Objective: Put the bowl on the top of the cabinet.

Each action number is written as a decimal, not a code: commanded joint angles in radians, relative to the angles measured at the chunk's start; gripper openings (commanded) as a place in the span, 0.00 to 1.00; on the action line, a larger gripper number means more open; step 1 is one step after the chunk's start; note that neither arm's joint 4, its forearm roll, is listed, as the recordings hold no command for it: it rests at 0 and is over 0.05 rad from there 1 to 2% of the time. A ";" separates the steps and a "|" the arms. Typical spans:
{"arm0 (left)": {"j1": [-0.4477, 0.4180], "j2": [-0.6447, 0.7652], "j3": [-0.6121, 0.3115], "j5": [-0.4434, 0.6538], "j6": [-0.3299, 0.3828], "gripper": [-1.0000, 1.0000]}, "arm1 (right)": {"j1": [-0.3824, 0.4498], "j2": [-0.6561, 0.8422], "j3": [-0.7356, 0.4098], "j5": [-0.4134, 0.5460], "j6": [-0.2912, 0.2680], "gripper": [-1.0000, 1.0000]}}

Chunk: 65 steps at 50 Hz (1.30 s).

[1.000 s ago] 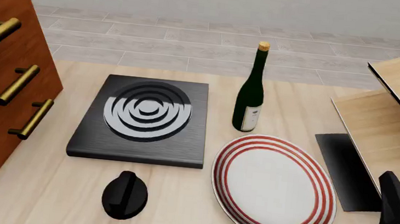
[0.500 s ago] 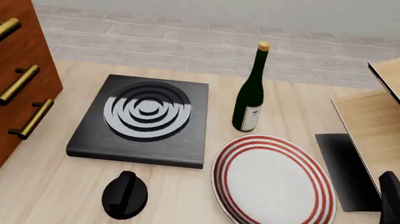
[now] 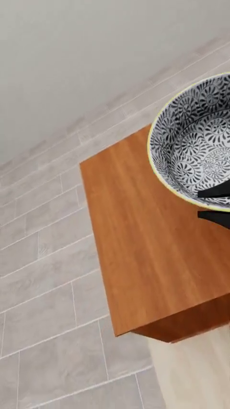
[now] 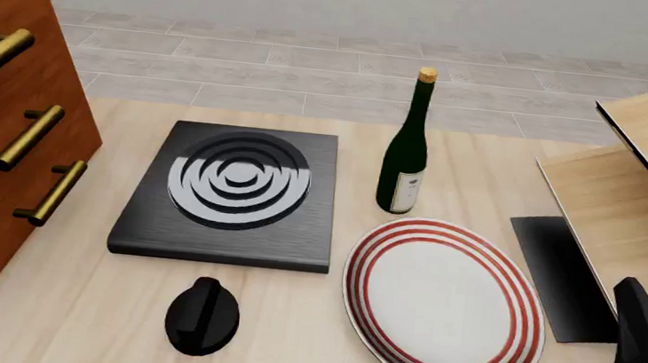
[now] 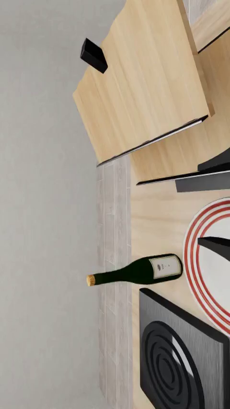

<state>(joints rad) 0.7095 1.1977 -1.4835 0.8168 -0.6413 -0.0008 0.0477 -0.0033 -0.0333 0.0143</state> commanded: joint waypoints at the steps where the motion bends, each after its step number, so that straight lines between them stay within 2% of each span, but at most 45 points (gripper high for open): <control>1: 0.044 0.002 0.019 -0.014 -0.002 0.00 | 0.000 0.000 0.000 0.000 0.000 1.00; 43: 0.071 0.022 0.115 -0.066 0.013 0.00 | 0.000 0.000 0.000 0.000 0.000 1.00; 64: 0.051 0.029 0.150 -0.095 0.004 0.00 | 0.000 0.000 0.000 0.000 0.000 1.00; 65: 0.031 0.029 0.155 -0.103 -0.007 0.00 | 0.000 0.000 0.000 0.000 0.000 1.00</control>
<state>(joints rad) 0.7717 1.2008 -1.3629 0.7329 -0.6421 -0.0007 0.0478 -0.0033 -0.0333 0.0143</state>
